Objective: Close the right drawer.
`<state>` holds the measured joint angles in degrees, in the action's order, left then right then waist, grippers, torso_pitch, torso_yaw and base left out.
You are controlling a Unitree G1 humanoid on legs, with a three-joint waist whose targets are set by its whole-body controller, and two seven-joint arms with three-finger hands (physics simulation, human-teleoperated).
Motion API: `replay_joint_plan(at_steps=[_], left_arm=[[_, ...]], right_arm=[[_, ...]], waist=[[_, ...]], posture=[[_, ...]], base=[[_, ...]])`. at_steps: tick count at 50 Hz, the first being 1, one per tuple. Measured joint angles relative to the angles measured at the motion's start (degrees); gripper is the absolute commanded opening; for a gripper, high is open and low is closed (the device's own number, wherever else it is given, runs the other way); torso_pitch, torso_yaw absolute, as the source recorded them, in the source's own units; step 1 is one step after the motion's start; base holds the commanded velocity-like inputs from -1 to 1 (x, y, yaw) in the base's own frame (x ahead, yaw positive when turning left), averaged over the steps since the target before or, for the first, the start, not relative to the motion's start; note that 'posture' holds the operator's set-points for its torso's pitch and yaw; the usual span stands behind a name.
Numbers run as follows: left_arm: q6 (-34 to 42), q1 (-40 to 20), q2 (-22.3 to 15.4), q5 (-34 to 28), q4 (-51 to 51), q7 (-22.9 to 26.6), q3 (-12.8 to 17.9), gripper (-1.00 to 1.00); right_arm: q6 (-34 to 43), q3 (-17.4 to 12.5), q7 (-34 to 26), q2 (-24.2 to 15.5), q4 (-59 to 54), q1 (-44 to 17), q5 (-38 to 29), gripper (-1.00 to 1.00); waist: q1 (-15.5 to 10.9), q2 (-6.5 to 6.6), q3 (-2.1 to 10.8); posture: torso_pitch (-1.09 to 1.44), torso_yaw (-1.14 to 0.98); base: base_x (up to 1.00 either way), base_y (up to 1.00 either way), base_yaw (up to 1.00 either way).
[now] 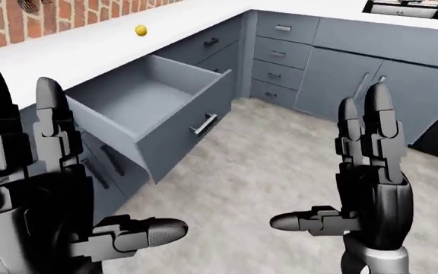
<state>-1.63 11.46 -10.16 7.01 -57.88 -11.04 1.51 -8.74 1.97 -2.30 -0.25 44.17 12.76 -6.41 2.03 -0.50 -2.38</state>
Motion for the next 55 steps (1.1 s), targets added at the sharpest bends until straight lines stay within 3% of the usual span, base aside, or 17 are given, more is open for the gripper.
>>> replay_joint_plan(at_steps=[5,8,10,13,20,22,26,32,36,38,42,44,48,49,51,55], left_arm=[[-0.7,0.1,-0.1,-0.1,-0.8,-0.2,-0.1,1.0],[-0.9,0.3,0.1,-0.2,-1.0,-0.1,0.0,1.0],[-0.7,0.3,0.1,-0.3,0.1,-0.2,0.5,1.0],[-0.4,0.4,0.4,-0.4,-0.2,-0.2,0.5,1.0],[-0.6,0.2,0.4,-0.4,-0.4,-0.1,0.7,1.0],[-0.5,0.0,0.3,-0.4,-0.6,0.0,0.7,1.0],[-0.2,0.2,0.7,-0.5,0.1,0.5,-0.4,1.0],[-0.6,0.0,0.5,-0.5,-0.8,0.3,-0.1,1.0],[-0.9,0.1,0.1,-0.5,-0.8,0.1,0.2,1.0],[-0.7,0.3,0.2,-0.5,0.0,-0.1,0.4,1.0],[-0.2,0.0,0.2,-0.3,0.1,0.0,0.0,1.0],[-0.4,0.1,0.2,-0.4,-0.4,0.0,0.3,1.0],[-0.9,0.1,0.2,-0.4,-1.0,-0.2,0.7,1.0],[-0.9,0.1,0.5,-0.4,-0.8,-0.2,0.3,1.0],[-0.5,0.4,0.6,-0.4,0.2,-0.1,-0.4,1.0],[0.1,0.4,0.4,-0.3,0.3,0.1,-0.4,1.0]], right_arm=[[-0.6,0.5,-0.1,0.0,0.8,-0.2,0.0,1.0],[-0.9,0.5,-0.1,0.0,0.8,-0.3,0.0,1.0],[-0.9,1.4,-0.3,0.4,-0.3,0.0,-0.2,1.0],[-0.5,1.0,-0.5,0.2,-0.9,0.0,-0.1,1.0],[-1.5,1.2,-0.4,0.3,0.4,-0.4,0.0,1.0],[-1.6,1.1,-0.4,0.2,0.5,-0.3,0.0,1.0],[-1.0,-0.2,0.1,-0.1,-1.0,0.3,0.1,1.0],[-1.3,0.4,-0.1,0.0,-0.1,0.0,0.1,1.0],[-1.2,0.5,-0.2,0.3,0.2,-0.2,0.1,1.0],[-1.0,1.1,-0.3,0.4,-0.5,0.1,0.1,1.0],[1.0,-0.2,0.1,0.5,0.6,-0.1,0.9,1.0],[1.4,0.0,0.3,0.5,1.4,-0.6,1.2,1.0],[2.1,0.9,0.1,0.5,1.7,-1.1,1.3,1.0],[2.5,0.7,0.1,0.3,1.6,-1.2,1.2,1.0],[3.6,-0.1,0.4,0.2,0.7,-0.9,1.3,1.0],[5.2,-0.4,0.8,0.3,0.3,-0.7,1.7,1.0]], waist=[[-0.8,3.34,-1.75],[-1.6,6.66,-1.22],[-2.6,5.95,-1.53],[-2.2,5.12,-0.77],[-2.7,-0.63,-0.69],[-2.0,-2.77,-0.04],[0.0,-1.63,0.35],[-0.8,2.98,-1.67],[-1.8,6.19,-1.27],[-2.4,5.48,-1.47],[-2.1,4.48,-0.25],[-2.6,2.72,-0.25],[-4.2,-2.14,-0.68],[-4.1,-2.34,-0.58],[-3.4,-0.91,-0.94],[-2.0,-1.55,0.31]], posture=[[0.0,0.0],[0.0,0.0],[0.0,0.0],[0.0,0.0],[0.0,0.0],[0.0,0.0],[0.0,0.0],[0.0,0.0],[0.0,0.0],[0.0,0.0],[0.0,0.0],[0.0,0.0],[0.0,0.0],[0.0,0.0],[0.0,0.0],[0.0,0.0]], base=[[0.03,0.0,-0.77],[0.03,0.0,-0.76],[0.03,0.0,-0.77],[0.03,0.0,-0.77],[0.03,0.0,-0.77],[0.03,0.0,-0.76],[0.03,0.0,-0.77],[0.03,0.0,-0.76],[0.03,0.0,-0.77],[0.03,0.0,-0.69],[0.03,-0.13,-0.12],[0.03,-0.02,0.0],[0.03,0.0,0.0],[0.03,0.0,0.0],[0.03,0.15,0.0],[0.03,0.32,0.0]])
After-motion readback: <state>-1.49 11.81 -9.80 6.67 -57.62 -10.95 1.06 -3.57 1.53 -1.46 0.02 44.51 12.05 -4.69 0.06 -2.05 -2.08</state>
